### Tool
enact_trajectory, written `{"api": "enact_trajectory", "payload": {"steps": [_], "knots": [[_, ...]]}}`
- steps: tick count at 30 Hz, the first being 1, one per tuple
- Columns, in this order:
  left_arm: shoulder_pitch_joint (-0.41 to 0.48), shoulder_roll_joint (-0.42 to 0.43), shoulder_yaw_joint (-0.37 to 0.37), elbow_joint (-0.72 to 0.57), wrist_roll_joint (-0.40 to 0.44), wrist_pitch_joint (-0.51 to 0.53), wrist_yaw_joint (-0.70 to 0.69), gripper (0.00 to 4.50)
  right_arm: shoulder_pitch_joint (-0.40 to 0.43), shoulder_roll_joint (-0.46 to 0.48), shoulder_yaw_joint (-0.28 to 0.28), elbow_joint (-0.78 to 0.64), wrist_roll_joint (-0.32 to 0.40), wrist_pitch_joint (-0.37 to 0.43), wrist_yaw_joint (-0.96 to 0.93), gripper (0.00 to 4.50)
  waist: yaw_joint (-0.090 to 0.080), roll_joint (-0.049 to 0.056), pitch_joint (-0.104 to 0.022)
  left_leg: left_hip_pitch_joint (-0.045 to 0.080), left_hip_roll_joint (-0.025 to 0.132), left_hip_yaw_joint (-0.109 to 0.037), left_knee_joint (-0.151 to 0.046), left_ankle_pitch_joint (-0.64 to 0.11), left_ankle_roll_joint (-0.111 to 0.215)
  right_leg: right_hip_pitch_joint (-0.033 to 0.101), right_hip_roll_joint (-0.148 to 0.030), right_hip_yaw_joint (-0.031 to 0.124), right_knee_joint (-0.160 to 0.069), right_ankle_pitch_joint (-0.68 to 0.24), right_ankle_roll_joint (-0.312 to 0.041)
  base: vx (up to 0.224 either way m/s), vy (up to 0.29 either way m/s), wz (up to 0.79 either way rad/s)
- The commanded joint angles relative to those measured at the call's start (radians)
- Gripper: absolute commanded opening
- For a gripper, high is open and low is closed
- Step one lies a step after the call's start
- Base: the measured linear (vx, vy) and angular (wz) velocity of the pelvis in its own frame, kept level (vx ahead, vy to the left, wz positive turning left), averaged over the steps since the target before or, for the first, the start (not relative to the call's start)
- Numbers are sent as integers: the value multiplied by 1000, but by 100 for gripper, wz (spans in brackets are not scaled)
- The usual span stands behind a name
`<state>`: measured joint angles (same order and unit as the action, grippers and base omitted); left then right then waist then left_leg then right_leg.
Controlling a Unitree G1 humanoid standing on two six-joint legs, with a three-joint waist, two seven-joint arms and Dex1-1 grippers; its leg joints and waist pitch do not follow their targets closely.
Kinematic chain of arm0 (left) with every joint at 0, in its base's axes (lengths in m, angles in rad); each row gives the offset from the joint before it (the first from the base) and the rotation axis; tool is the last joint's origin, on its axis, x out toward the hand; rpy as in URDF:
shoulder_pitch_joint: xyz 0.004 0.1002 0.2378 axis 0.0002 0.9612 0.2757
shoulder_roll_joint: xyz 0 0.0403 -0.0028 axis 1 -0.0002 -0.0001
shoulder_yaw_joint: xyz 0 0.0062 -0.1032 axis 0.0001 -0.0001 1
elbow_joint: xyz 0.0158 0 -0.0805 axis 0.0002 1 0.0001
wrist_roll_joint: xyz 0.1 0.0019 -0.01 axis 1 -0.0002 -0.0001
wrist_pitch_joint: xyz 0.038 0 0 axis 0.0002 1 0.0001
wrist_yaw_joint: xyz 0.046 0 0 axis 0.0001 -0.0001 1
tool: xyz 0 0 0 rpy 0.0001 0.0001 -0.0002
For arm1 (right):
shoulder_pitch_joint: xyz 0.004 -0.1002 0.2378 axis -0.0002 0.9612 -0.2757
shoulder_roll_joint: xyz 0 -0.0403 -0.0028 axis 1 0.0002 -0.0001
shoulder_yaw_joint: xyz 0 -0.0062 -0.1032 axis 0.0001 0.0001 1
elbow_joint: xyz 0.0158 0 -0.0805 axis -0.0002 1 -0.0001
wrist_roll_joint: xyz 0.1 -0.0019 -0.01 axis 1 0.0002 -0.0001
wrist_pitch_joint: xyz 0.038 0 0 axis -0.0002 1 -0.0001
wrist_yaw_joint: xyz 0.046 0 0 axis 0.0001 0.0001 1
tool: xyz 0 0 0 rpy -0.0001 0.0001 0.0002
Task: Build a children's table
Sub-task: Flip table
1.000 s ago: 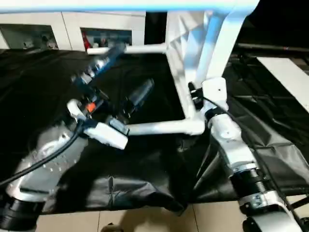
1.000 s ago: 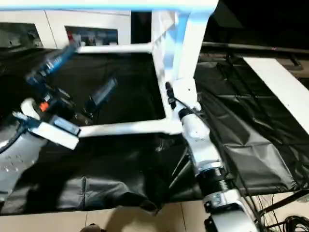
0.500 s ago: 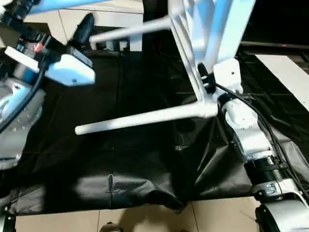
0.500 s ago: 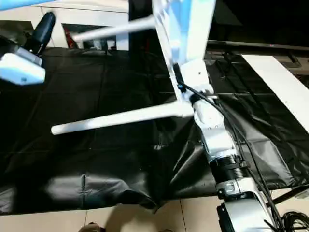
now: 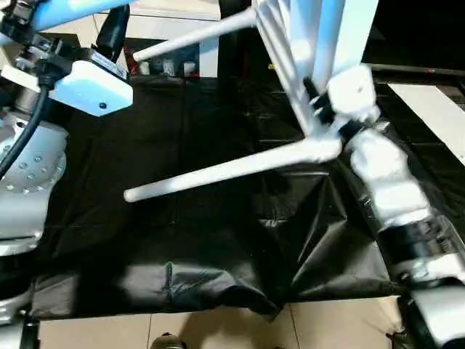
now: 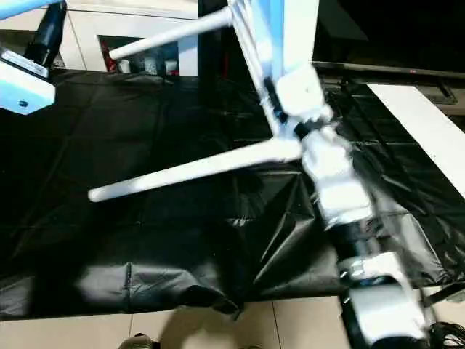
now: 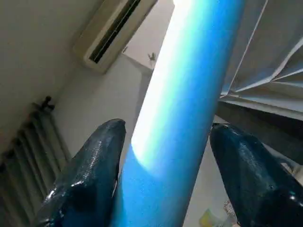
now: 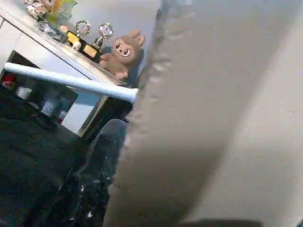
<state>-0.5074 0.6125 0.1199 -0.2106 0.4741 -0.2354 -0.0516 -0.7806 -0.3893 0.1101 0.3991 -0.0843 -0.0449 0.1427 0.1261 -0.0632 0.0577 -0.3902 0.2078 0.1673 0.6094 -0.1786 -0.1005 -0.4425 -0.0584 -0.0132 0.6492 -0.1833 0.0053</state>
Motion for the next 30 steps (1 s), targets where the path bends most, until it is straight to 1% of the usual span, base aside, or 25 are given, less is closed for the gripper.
{"api": "enact_trajectory", "payload": {"steps": [1,2,3,4,6,7,8,10,11,12,13,14,15,17,19,20,21,22,24,25,26,27,28,29,30], "knots": [[25,-18,-56,16,-12,17,-28,292,-103,-49,51,-112,-124,-103,34,207,1,-18,-80,12,-3,16,-48,-57,8,70,-38,23,-46,-15,-131,0,0,0],[26,-25,-53,16,-22,26,-27,288,-119,-56,54,-103,-126,-106,43,207,1,-17,-79,13,-3,17,-47,-58,9,68,-38,23,-47,-18,-131,0,0,0],[27,-37,-47,14,-34,39,-26,279,-140,-67,57,-89,-128,-110,58,207,1,-23,-78,12,-3,17,-47,-55,10,68,-37,22,-47,-20,-133,0,0,0],[30,-44,-43,13,-46,47,-28,256,-156,-76,59,-80,-132,-115,66,207,2,-21,-78,12,-3,17,-47,-57,10,67,-38,22,-46,-27,-134,0,0,0],[36,-54,-40,10,-59,63,-31,249,-181,-88,62,-68,-133,-116,87,207,1,-21,-78,12,-2,16,-46,-60,8,66,-38,22,-46,-34,-135,0,0,0],[38,-62,-38,8,-60,70,-33,245,-193,-95,65,-61,-131,-114,102,207,0,-26,-76,13,-1,18,-46,-71,8,64,-37,22,-49,-46,-132,0,0,0],[41,-67,-38,5,-58,77,-36,236,-207,-105,70,-55,-137,-117,114,207,1,-24,-75,14,0,17,-46,-77,6,64,-38,22,-49,-56,-130,0,0,0],[48,-90,-36,2,-62,112,-40,221,-244,-130,90,-41,-146,-114,168,207,3,-26,-75,15,1,17,-46,-78,6,63,-38,22,-48,-53,-129,0,0,0],[50,-100,-36,2,-66,126,-41,221,-257,-139,99,-36,-153,-115,186,207,3,-32,-73,15,1,17,-45,-87,5,61,-38,21,-50,-71,-129,0,0,0],[54,-122,-33,9,-82,159,-38,216,-286,-152,119,-25,-151,-105,252,207,3,-31,-73,16,1,18,-44,-106,5,59,-39,21,-52,-96,-131,0,0,0],[54,-130,-33,12,-88,172,-39,210,-298,-157,124,-18,-156,-112,262,207,4,-30,-71,17,2,17,-44,-121,5,57,-39,21,-55,-114,-131,0,0,0],[54,-138,-32,15,-99,188,-42,205,-312,-159,127,-9,-160,-117,270,207,6,-31,-69,18,2,18,-44,-139,4,55,-40,22,-58,-142,-127,0,0,0],[54,-152,-27,19,-115,200,-39,201,-329,-161,131,4,-163,-125,284,207,4,-33,-67,16,2,17,-46,-156,-2,55,-40,22,-61,-173,-120,0,0,0],[52,-170,-24,22,-133,217,-35,199,-356,-165,139,29,-168,-140,304,207,3,-33,-67,18,2,15,-47,-185,-13,51,-41,21,-65,-219,-107,0,0,0],[48,-187,-26,30,-160,232,-43,185,-402,-176,161,72,-186,-167,345,207,1,-32,-69,21,4,12,-49,-203,-21,48,-40,20,-65,-224,-103,0,0,0],[45,-199,-27,33,-172,242,-44,183,-429,-180,171,96,-192,-179,368,207,-4,-40,-69,22,7,11,-49,-224,-25,45,-40,18,-66,-229,-108,0,0,0],[42,-216,-26,34,-180,256,-41,181,-459,-185,184,125,-197,-195,399,207,-6,-40,-69,22,6,9,-49,-251,-27,45,-38,16,-67,-242,-110,0,0,0],[43,-227,-22,32,-186,264,-38,178,-471,-186,189,136,-203,-205,406,207,-7,-46,-68,24,8,10,-48,-265,-26,41,-38,16,-69,-250,-110,0,0,0],[43,-243,-16,31,-195,274,-34,174,-488,-186,195,152,-208,-218,418,207,-7,-45,-67,23,8,8,-49,-278,-32,41,-40,17,-70,-250,-106,0,0,0],[49,-263,-9,28,-205,289,-25,173,-515,-182,203,178,-213,-241,441,207,-10,-52,-67,22,9,8,-49,-279,-32,40,-39,16,-70,-242,-106,0,0,0],[52,-271,-6,28,-211,294,-21,173,-525,-180,205,187,-215,-248,447,207,-11,-52,-68,22,9,7,-48,-286,-34,40,-40,15,-68,-243,-108,0,0,0],[71,-305,9,28,-236,314,1,172,-565,-162,212,230,-212,-281,477,207,-17,-60,-68,19,10,7,-46,-305,-35,39,-41,14,-68,-259,-113,0,0,0],[84,-309,9,27,-226,311,12,172,-575,-154,216,242,-210,-295,488,207,-19,-64,-66,19,9,7,-46,-316,-32,37,-40,14,-71,-275,-110,0,0,0],[91,-311,9,27,-220,309,18,170,-581,-150,218,248,-210,-302,496,207,-20,-65,-66,20,10,6,-45,-317,-23,35,-43,15,-72,-286,-104,0,0,0],[105,-319,14,28,-223,303,29,169,-591,-136,223,260,-207,-313,508,207,-28,-62,-67,14,12,4,-46,-309,-22,37,-42,15,-71,-273,-102,0,0,0]]}}
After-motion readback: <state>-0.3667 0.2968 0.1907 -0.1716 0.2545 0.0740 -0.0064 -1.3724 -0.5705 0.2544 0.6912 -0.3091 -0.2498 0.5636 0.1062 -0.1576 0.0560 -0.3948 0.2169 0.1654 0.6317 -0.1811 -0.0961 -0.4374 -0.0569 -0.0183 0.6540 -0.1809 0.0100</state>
